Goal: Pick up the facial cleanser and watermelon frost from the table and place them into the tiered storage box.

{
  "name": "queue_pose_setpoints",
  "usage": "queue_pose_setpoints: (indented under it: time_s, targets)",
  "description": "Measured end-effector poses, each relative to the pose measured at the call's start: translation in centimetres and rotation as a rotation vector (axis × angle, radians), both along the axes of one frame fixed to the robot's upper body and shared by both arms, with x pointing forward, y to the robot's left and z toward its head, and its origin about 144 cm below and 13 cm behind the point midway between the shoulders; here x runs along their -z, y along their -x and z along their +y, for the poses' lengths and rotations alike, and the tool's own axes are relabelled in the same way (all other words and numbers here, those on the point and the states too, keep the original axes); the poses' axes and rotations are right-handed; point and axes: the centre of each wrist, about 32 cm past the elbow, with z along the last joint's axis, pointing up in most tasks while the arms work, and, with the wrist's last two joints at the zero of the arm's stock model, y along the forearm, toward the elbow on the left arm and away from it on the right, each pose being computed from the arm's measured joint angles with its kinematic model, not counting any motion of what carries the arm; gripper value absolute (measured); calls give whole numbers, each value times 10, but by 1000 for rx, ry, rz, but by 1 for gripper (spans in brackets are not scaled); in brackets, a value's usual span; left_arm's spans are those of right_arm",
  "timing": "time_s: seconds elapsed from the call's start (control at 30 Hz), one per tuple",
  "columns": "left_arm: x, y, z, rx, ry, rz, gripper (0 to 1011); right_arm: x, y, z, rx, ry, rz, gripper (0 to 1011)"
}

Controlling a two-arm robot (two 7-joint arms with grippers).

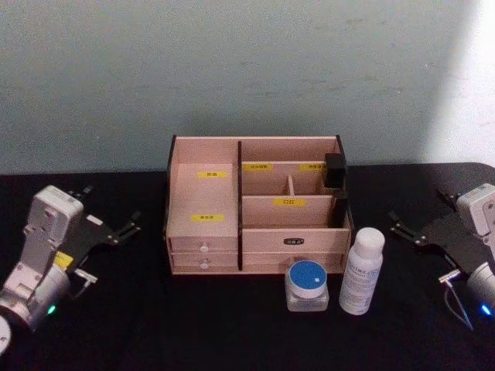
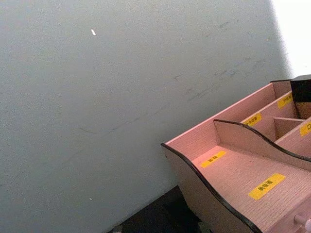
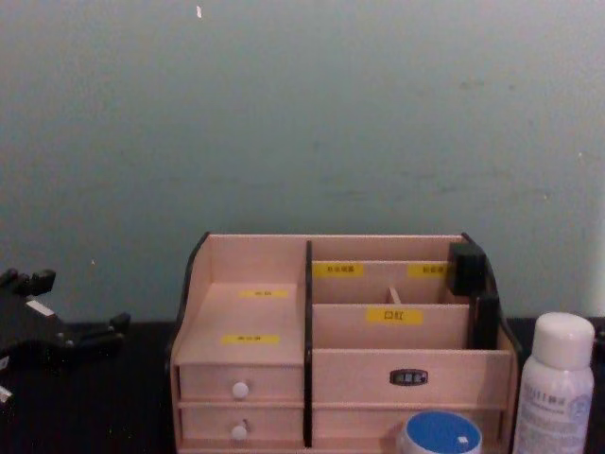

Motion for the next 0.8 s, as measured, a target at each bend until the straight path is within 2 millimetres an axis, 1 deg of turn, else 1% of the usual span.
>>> queue_pose_setpoints:
  time_s: [0.8]
  targets:
    - [0,0,0,0,0,0,1002,0,0,0,0,0,0,1002]
